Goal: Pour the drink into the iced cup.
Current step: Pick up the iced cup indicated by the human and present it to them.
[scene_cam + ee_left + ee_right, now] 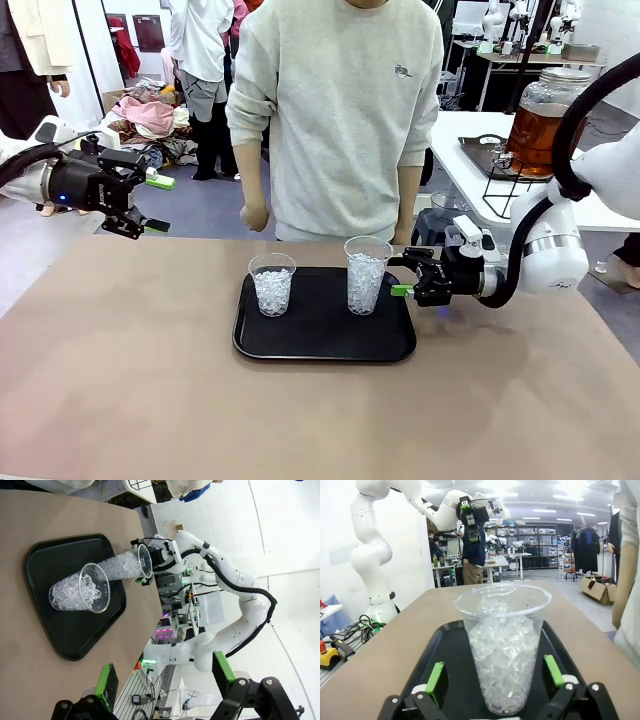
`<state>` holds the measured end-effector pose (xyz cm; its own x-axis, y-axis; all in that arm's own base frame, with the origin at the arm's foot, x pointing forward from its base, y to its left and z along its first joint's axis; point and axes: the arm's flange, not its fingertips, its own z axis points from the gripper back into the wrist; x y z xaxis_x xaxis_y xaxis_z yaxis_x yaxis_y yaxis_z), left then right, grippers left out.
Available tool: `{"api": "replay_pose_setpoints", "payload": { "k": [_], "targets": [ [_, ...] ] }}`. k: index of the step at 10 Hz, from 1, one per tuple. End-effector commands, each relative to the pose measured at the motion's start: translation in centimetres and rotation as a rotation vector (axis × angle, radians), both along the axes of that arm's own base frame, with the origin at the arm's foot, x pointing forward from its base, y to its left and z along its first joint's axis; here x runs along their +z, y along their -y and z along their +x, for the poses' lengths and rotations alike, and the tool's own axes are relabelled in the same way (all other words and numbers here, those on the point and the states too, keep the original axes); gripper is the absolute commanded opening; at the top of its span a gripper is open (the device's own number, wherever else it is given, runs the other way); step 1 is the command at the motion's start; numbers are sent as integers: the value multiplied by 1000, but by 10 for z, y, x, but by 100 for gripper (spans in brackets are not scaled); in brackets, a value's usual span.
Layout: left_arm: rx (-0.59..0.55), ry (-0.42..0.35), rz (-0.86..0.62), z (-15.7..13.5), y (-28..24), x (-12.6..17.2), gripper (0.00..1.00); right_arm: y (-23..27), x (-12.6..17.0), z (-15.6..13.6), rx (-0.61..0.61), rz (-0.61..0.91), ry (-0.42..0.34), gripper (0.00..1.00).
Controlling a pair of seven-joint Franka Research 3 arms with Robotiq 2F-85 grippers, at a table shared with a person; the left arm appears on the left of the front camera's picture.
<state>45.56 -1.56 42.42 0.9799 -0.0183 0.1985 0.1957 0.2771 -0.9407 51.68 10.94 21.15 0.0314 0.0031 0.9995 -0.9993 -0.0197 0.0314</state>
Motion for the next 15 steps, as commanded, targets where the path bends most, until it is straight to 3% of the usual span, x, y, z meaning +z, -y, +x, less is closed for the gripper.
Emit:
{"api": "replay_pose_setpoints", "payload": {
  "k": [1,15],
  "targets": [
    [5,6,1,-1,0,1,100,-12,3,11,-13,6,-35,100],
    [5,6,1,-1,0,1,100,-49,4,13,-13,-35,-65,100]
  ]
}}
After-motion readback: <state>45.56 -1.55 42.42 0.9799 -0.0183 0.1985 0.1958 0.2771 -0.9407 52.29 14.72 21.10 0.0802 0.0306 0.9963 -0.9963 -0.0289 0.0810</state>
